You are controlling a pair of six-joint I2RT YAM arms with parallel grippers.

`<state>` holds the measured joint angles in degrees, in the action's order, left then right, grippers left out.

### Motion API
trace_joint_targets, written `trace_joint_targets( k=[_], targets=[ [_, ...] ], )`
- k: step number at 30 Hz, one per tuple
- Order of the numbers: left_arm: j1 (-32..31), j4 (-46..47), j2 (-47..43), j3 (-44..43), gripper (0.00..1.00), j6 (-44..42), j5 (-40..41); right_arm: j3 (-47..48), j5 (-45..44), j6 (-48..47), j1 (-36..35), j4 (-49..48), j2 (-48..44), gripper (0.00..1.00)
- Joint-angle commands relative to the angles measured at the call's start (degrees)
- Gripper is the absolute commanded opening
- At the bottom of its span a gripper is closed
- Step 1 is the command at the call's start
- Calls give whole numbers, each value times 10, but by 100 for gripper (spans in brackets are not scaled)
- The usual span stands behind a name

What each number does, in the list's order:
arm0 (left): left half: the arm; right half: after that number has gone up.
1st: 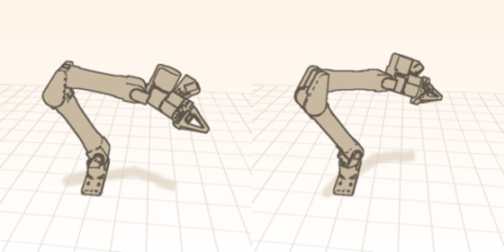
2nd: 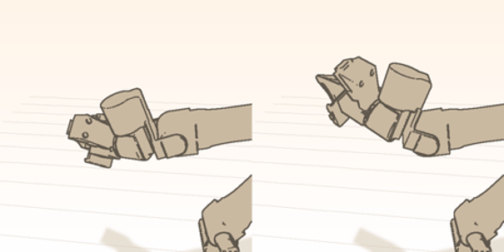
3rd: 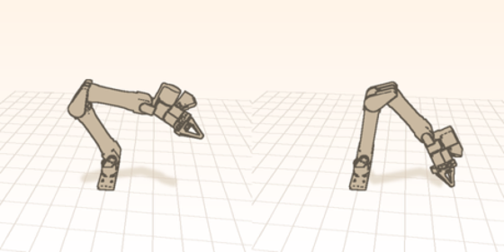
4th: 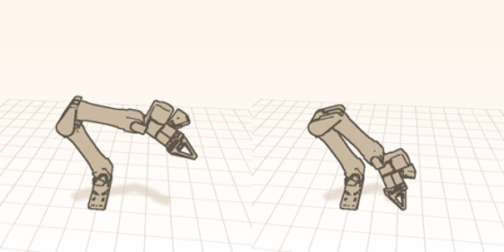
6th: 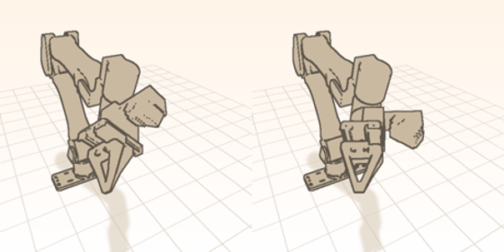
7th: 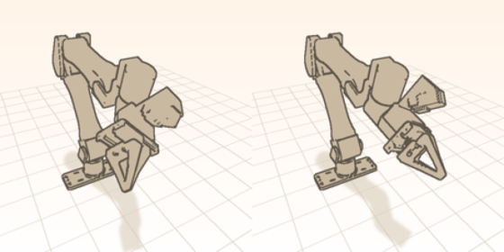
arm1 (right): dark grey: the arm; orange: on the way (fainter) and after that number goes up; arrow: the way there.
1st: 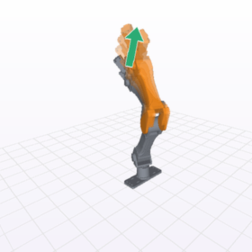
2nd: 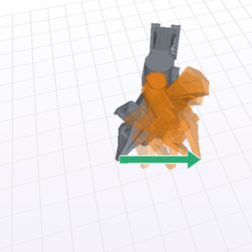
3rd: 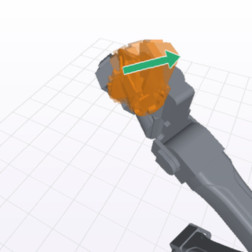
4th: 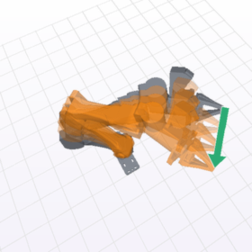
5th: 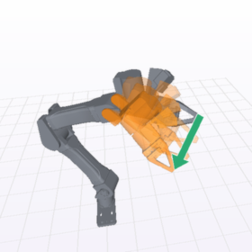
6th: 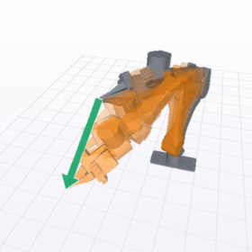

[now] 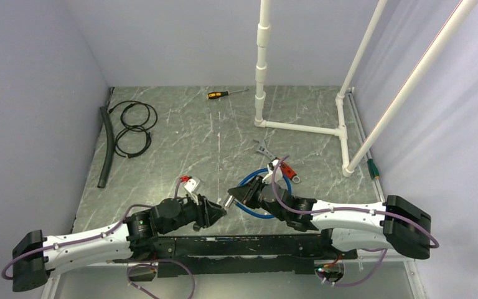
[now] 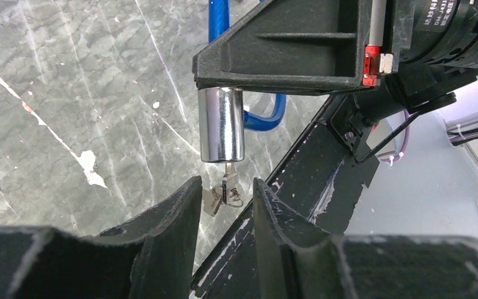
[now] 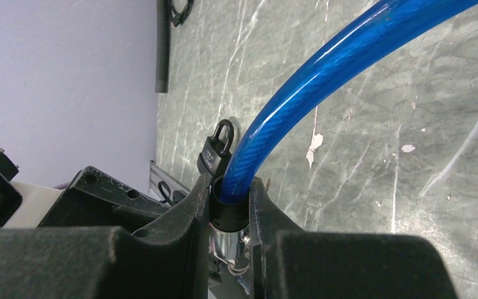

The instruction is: Unlock with the key

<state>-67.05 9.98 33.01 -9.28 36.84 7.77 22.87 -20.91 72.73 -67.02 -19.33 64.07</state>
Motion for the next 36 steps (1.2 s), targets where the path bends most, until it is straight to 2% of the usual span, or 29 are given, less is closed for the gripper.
trace_joint_targets(
  k=[1, 14, 18, 22, 30, 36],
  targets=[
    [-1, 17, -1, 6, 39, -4, 7, 23, 0, 4, 3, -37, -7, 0],
    [-1, 67, 50, 6, 35, 1, 19, 23, 11, 10, 3, -53, 6, 0],
    [-1, 76, 63, 4, 21, 0, 24, 20, 15, 15, 3, -57, 10, 0],
    [-1, 76, 69, 4, 1, 3, 30, 19, 17, 19, 4, -57, 11, 0],
    [-1, 51, 69, -6, 0, -10, 54, 32, 1, 65, 3, 0, 8, 0],
    [-1, 20, 85, -36, 0, -41, 72, 93, -21, 120, 3, 148, 18, 0]
  ],
)
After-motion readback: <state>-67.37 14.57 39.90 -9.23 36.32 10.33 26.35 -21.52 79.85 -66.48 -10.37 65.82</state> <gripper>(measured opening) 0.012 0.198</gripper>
